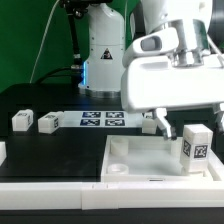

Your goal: Assemble one leg

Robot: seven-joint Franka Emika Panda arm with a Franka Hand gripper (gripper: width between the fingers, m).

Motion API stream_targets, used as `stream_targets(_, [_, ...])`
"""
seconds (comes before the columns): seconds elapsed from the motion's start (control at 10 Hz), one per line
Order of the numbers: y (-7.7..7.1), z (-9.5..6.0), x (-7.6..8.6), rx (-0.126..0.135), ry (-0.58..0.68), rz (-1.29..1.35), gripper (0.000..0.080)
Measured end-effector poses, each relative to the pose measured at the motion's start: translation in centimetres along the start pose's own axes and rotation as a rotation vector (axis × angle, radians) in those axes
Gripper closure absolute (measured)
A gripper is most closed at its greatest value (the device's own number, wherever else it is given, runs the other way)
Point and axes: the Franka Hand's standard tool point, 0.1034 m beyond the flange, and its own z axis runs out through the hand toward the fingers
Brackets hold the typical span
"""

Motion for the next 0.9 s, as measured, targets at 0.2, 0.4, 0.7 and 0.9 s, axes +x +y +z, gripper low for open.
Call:
stream_targets(0.2, [-0.3, 0.2, -0.2, 0.012, -0.047, -0.001, 0.0151])
stream_targets(0.4, [-0.5, 0.3, -0.6, 0.026, -0.102, -0.001, 0.0151])
stream_targets(0.7, [-0.9, 0.3, -1.0, 0.054, -0.413, 0.074, 0.0151])
stream_targets(0.9, [-0.6, 0.2, -1.4, 0.074, -0.620, 0.063, 0.0151])
